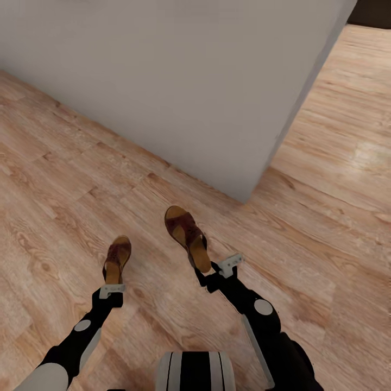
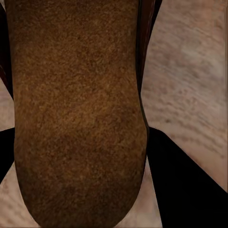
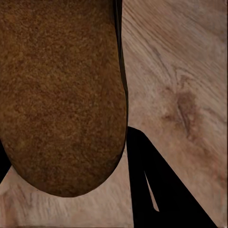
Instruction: Pick up the two gym shoes and the two sandals from the corridor floor and place them onto the hallstand (shoe rack) in the corridor, making sure they are on the rack and not on the floor. Arrange them so the two gym shoes are next to each other and the two sandals are next to each other.
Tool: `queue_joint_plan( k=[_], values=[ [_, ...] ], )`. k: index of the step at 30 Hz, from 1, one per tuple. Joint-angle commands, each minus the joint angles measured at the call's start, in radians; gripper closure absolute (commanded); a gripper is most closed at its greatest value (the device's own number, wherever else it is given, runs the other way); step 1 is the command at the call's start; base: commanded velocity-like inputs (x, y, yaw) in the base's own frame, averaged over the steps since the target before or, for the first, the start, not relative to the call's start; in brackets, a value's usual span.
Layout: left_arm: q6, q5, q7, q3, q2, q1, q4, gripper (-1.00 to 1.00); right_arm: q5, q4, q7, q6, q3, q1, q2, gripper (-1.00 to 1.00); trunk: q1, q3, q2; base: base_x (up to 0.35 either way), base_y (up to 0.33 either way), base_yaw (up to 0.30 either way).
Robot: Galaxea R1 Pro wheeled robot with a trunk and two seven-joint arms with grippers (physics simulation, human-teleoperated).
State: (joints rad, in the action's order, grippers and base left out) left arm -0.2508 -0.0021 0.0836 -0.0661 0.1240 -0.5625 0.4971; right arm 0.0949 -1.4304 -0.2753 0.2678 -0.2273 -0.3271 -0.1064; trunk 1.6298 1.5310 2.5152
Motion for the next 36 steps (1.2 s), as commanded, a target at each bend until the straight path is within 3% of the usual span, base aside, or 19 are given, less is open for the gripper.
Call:
queue_joint_plan(
  k=[1,7,12,13,15,16,18,21,23,27,30,32,36],
  values=[
    [-0.002,-0.001,0.009,-0.006,0.009,0.002,-0.001,1.0,0.005,0.017,-0.004,-0.003,0.012,0.0,0.008,1.0,-0.001,-0.004,0.0,0.0,0.0,-0.269],
    [-0.005,0.004,0.007,-0.005,0.021,0.028,-0.011,1.0,0.006,0.154,-0.003,-0.091,0.073,0.0,0.022,1.0,-0.003,-0.034,-0.001,0.0,0.0,-0.259],
    [-0.009,0.007,0.007,-0.005,0.013,0.048,-0.013,1.0,0.007,0.353,0.023,-0.273,0.201,0.0,0.025,1.0,-0.006,-0.058,-0.003,0.0,0.0,-0.247],
    [-0.016,0.008,0.007,-0.004,0.008,0.05,-0.015,1.0,0.008,0.419,0.03,-0.338,0.251,0.0,0.03,1.0,-0.006,-0.063,-0.003,0.0,0.0,-0.245],
    [-0.024,0.009,0.007,-0.004,0.005,0.051,-0.015,1.0,0.009,0.45,0.032,-0.363,0.267,0.0,0.036,1.0,-0.007,-0.073,-0.003,0.0,0.0,-0.245],
    [-0.044,0.01,0.007,-0.003,0.003,0.053,-0.016,1.0,0.008,0.517,0.035,-0.407,0.285,0.0,0.058,1.0,-0.007,-0.078,-0.004,0.0,0.0,-0.244],
    [-0.058,0.006,0.007,-0.003,0.002,0.076,-0.028,1.0,0.008,0.652,0.041,-0.497,0.299,0.0,0.098,1.0,-0.008,-0.088,-0.004,0.0,0.0,-0.243],
    [-0.065,0.006,0.007,-0.004,0.002,0.092,-0.032,1.0,0.007,0.715,0.069,-0.532,0.307,0.0,0.116,1.0,-0.01,-0.103,-0.005,0.0,0.0,-0.242],
    [-0.086,0.006,0.007,-0.005,0.003,0.106,-0.04,1.0,0.007,0.778,0.136,-0.581,0.311,0.0,0.13,1.0,-0.01,-0.113,-0.005,0.0,0.0,-0.241],
    [-0.135,0.015,0.006,-0.006,0.003,0.135,-0.056,1.0,0.006,0.873,0.256,-0.695,0.313,0.0,0.138,1.0,-0.012,-0.133,-0.006,0.0,0.0,-0.241],
    [-0.161,0.035,0.001,-0.006,0.003,0.16,-0.063,1.0,0.006,0.938,0.305,-0.757,0.313,0.0,0.139,1.0,-0.014,-0.148,-0.007,0.0,0.0,-0.241],
    [-0.201,0.078,-0.005,-0.006,0.003,0.206,-0.068,1.0,0.006,1.022,0.336,-0.835,0.314,0.0,0.141,1.0,-0.015,-0.158,-0.007,0.0,0.0,-0.24],
    [-0.238,0.102,-0.007,-0.006,0.003,0.251,-0.071,1.0,0.005,1.091,0.344,-0.885,0.316,0.0,0.152,1.0,-0.016,-0.178,-0.008,0.0,0.0,-0.24]
  ],
)
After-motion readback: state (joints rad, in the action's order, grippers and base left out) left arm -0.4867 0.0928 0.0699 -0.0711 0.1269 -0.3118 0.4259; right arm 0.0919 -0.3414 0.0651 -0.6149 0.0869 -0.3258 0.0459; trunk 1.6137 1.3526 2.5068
